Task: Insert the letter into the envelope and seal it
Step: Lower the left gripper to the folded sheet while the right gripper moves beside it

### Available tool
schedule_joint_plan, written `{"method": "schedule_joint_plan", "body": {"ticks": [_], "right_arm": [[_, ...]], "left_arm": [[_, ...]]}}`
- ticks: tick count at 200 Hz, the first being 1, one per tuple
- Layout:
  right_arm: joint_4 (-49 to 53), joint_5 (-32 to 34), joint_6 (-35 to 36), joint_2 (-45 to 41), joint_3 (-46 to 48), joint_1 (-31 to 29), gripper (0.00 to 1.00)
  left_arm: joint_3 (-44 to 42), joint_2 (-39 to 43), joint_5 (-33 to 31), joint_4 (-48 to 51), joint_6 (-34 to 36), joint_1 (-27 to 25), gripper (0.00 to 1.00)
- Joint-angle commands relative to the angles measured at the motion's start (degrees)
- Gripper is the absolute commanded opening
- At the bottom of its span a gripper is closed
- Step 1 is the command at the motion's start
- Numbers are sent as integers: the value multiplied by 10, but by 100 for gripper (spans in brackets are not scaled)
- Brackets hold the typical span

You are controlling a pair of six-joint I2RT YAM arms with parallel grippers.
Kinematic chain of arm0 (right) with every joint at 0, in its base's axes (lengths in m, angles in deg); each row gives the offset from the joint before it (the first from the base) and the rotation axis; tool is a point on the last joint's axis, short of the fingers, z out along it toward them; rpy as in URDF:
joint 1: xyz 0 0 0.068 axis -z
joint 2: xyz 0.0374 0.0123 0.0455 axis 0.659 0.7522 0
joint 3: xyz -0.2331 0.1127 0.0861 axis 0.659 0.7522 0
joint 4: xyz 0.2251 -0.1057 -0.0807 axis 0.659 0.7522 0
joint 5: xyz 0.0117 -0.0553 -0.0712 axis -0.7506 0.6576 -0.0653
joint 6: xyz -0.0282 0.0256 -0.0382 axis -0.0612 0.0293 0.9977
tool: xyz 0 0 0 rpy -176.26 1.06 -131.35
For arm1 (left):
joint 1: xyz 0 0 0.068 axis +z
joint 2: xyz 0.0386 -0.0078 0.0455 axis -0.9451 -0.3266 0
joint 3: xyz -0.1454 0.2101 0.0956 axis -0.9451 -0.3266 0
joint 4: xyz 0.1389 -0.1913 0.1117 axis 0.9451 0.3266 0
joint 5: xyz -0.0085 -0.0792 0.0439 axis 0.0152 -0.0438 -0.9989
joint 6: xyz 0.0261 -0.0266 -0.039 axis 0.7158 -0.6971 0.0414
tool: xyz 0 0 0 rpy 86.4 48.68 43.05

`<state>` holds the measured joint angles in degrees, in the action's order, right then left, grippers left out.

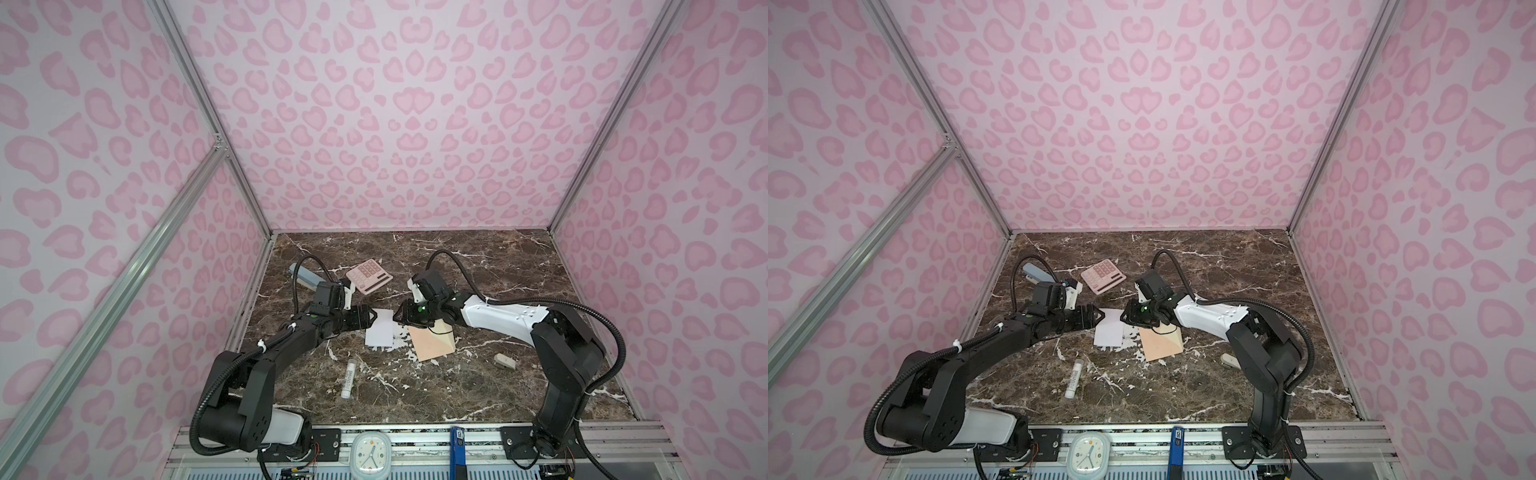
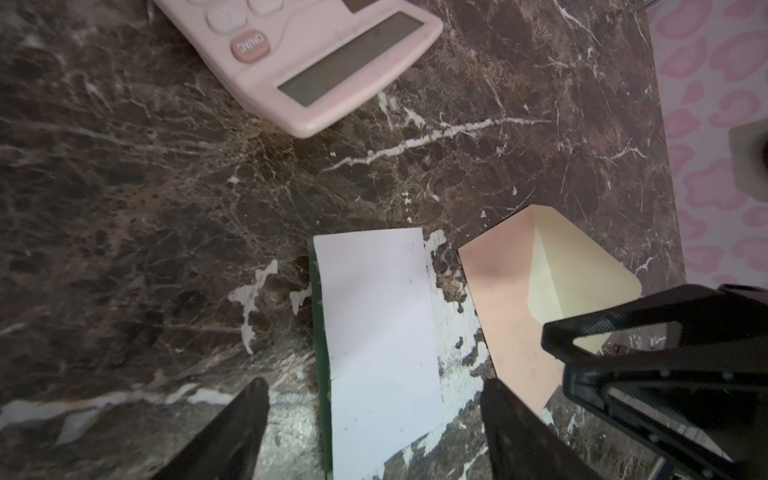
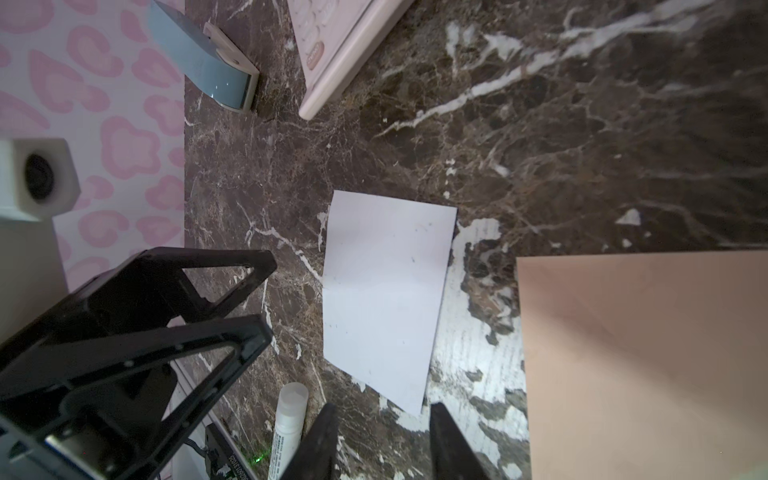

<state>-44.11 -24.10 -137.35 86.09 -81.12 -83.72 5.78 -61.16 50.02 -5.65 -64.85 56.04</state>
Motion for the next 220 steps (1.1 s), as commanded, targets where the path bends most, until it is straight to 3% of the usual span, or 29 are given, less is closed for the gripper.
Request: {"method": "schedule_joint_plan", "body": {"ticks": [1, 66, 146, 220], "right_arm": [[-34, -4, -28, 13, 7, -4, 39], [-71, -3, -66, 46, 25, -12, 37], [-95, -6, -81, 61, 37, -11, 37], [-90, -7, -73, 60, 36, -10, 36]], "left_arm": [[6, -19, 37, -9, 6, 4, 81], [9, -58, 60, -17, 16, 9, 72], [10, -79, 73, -26, 17, 10, 46], [19, -100, 83, -33, 15, 10, 31]]}}
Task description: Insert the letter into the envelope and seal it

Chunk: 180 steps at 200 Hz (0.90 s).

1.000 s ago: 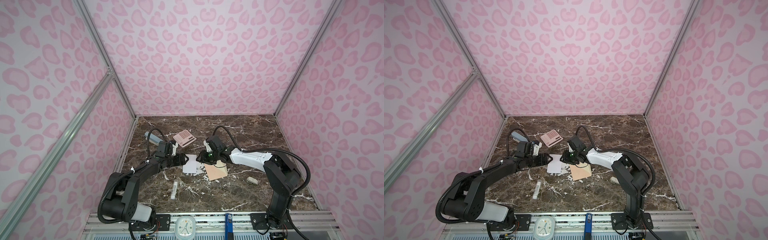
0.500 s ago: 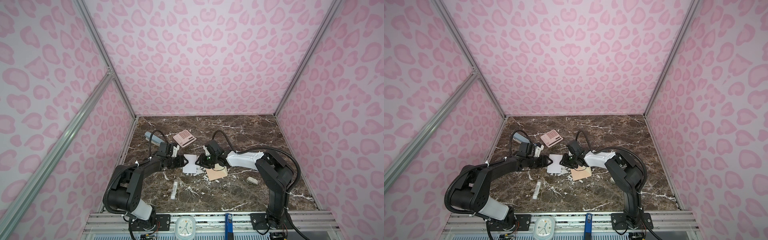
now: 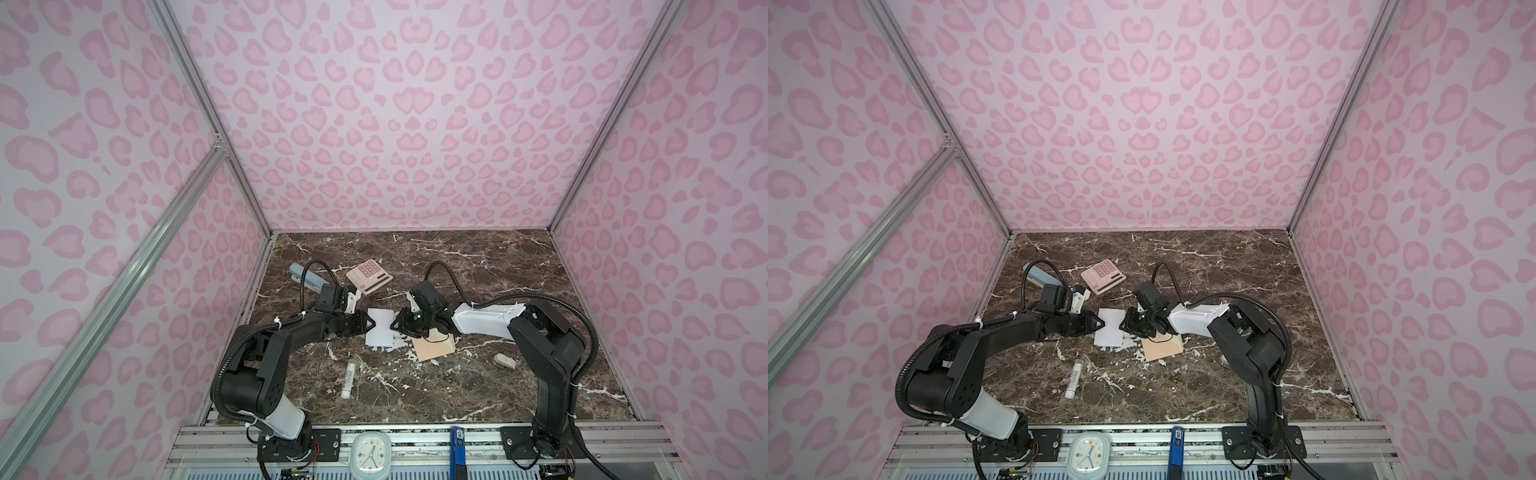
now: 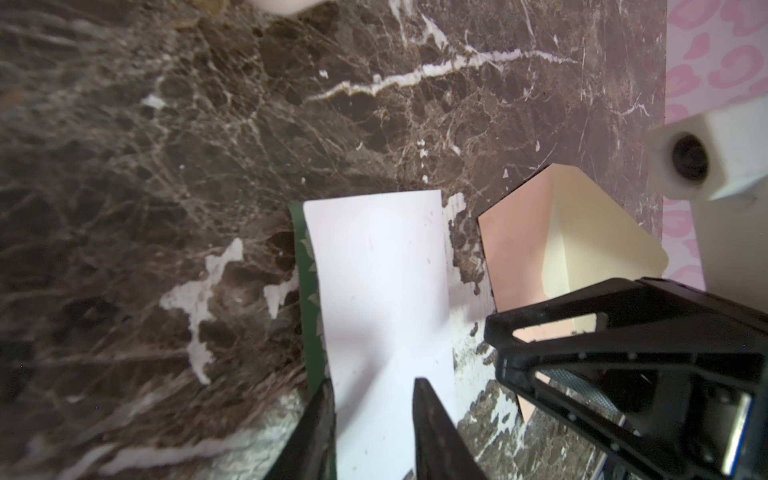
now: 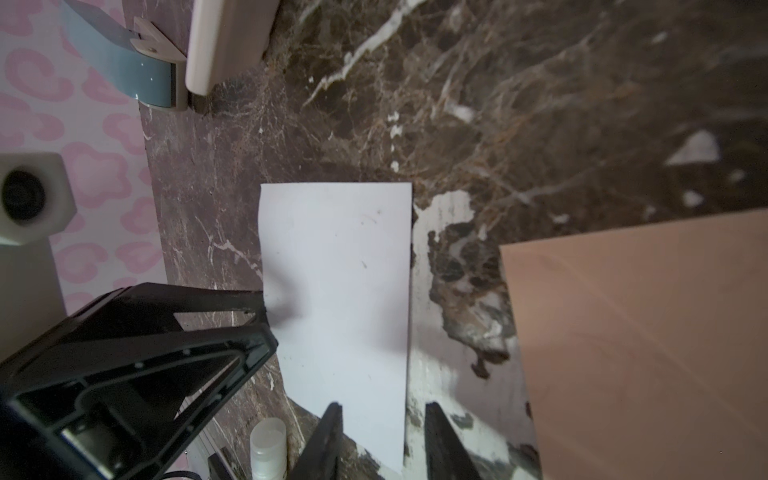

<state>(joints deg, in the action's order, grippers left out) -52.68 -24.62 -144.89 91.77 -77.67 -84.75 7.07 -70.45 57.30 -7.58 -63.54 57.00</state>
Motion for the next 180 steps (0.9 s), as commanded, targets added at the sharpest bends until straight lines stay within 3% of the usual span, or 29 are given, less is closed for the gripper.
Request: {"method": "schedule_joint_plan", "body": {"ticks": [1, 29, 75, 180], "right_arm": [[-4, -2, 2, 2, 1, 0, 36], [-2, -1, 6, -1, 2, 0, 36], [-10, -3, 10, -13, 8, 4, 36], [-181, -75, 3, -89, 86, 62, 47]], "left_arm": [[6, -7, 11, -13, 2, 0, 30], [8, -12, 14, -15, 2, 0, 25], [6, -1, 14, -17, 1, 1, 5], [6, 176, 21, 33, 0, 1, 4]]}}
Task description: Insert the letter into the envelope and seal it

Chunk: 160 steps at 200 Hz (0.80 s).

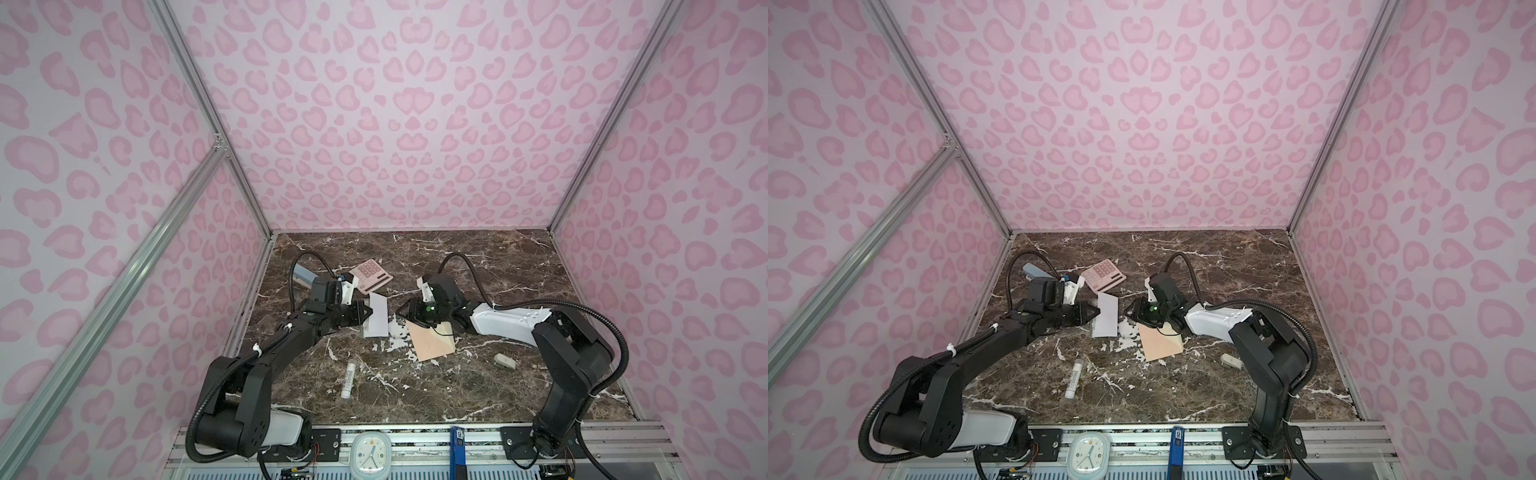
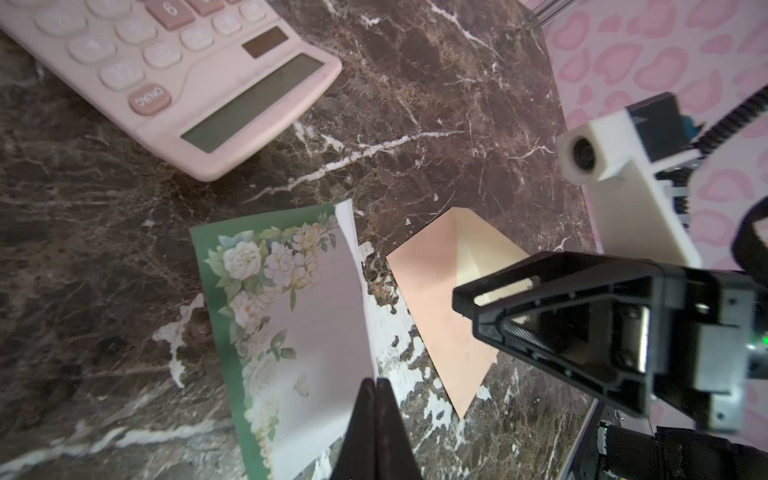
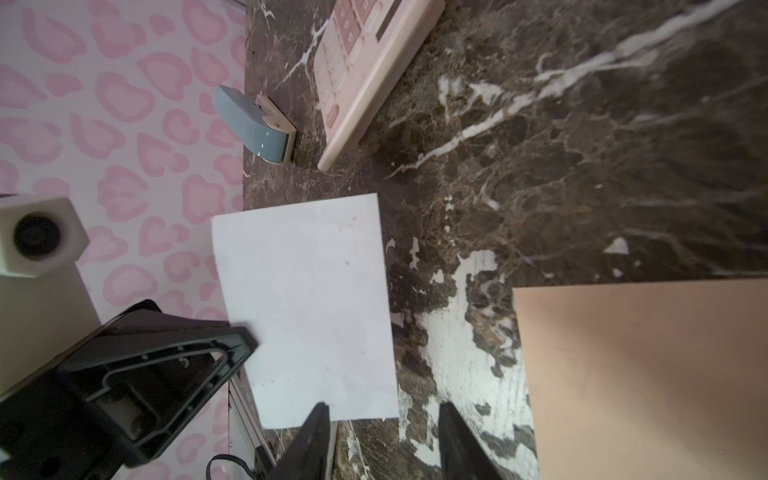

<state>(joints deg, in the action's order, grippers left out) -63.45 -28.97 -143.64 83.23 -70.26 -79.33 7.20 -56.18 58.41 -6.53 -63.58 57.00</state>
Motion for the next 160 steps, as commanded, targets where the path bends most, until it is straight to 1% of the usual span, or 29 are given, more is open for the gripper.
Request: {"method": "schedule_joint_plan", "body": {"ticks": [1, 32, 59, 84, 111, 138, 160], "right_arm": [[-75, -32, -10, -3, 13, 8, 47], [-148, -66, -38, 2, 25, 14, 50], [-218, -87, -73, 13, 35, 14, 51], [-266, -100, -92, 23, 38, 12, 52], [-278, -103, -95, 31, 34, 11, 53], [-352, -124, -138, 48, 38, 11, 53], [-393, -136, -164, 58, 38, 10, 53]], "left_arm": [[5, 35, 10, 23, 0, 1, 4], [11, 80, 16, 34, -5, 1, 4], [10, 100, 25, 24, -18, 1, 4], [3, 110, 38, 1, -36, 0, 4], [-5, 116, 50, -22, -52, 1, 4], [-8, 118, 55, -34, -61, 0, 4], [-9, 120, 57, -37, -64, 1, 4]]}}
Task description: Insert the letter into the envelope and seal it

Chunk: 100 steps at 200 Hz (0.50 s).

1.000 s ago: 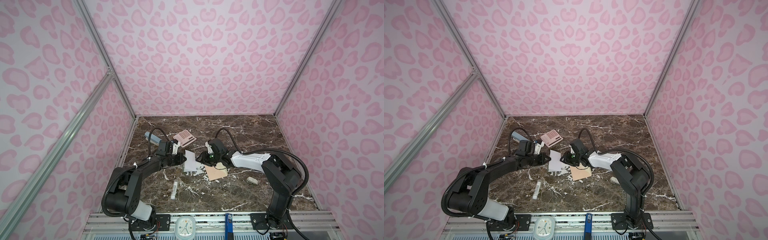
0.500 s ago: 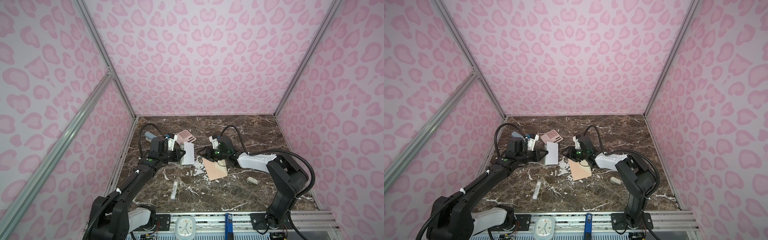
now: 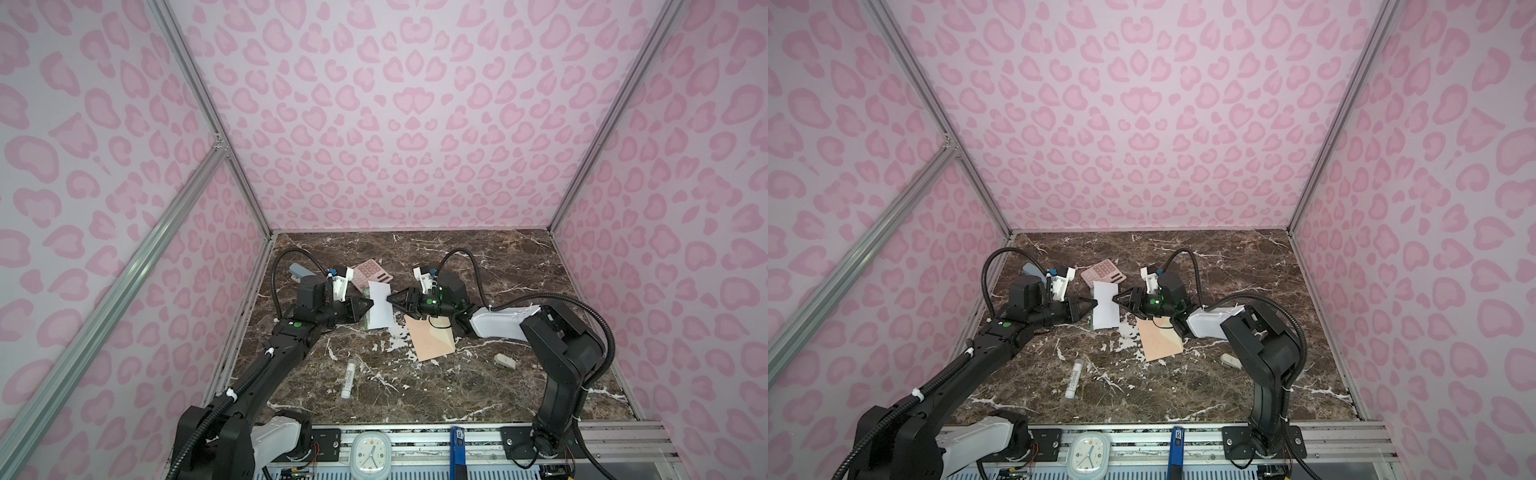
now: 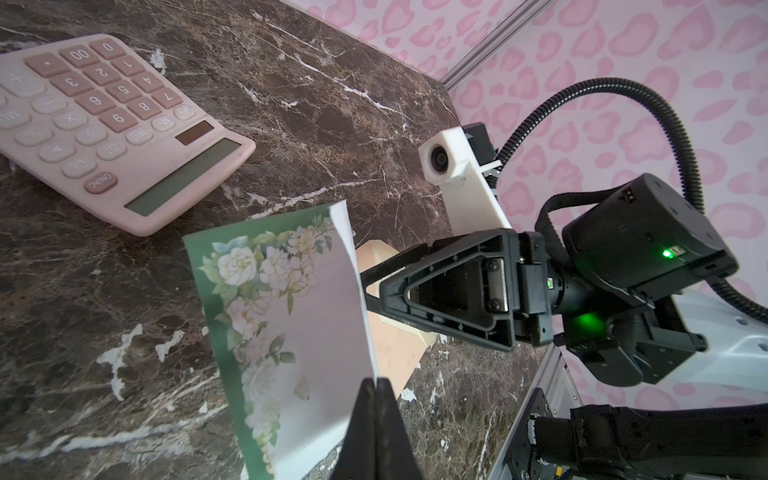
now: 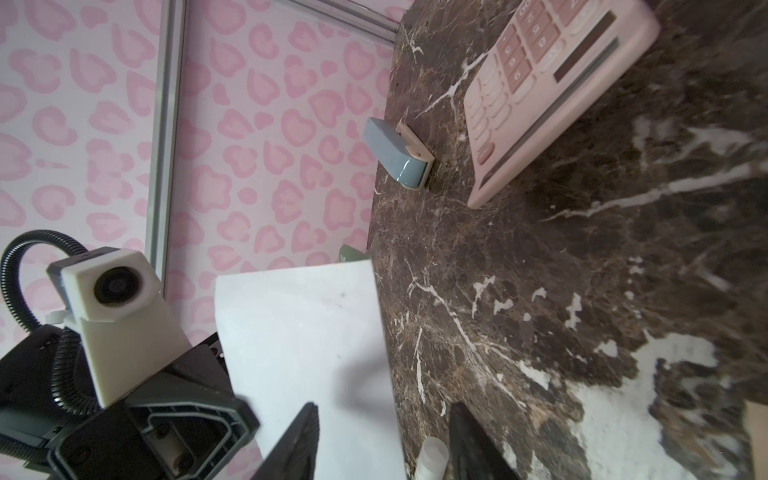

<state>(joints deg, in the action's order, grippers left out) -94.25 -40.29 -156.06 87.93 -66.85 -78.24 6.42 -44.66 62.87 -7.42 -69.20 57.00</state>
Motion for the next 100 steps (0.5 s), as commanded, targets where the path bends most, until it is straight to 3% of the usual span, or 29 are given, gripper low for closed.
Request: {"method": "schedule_joint_plan", "body": {"ticks": [1, 52, 100], "right_arm": [[-88, -23, -41, 12, 5, -1, 53], [-206, -38, -115, 22, 22, 10, 43], [-203, -46, -111, 16, 23, 7, 29]], "left_arm": [[-1, 5, 13, -28, -8, 1, 4], [-4, 11, -8, -4, 9, 2, 4], [-12, 9, -10, -14, 5, 5, 7]]}}
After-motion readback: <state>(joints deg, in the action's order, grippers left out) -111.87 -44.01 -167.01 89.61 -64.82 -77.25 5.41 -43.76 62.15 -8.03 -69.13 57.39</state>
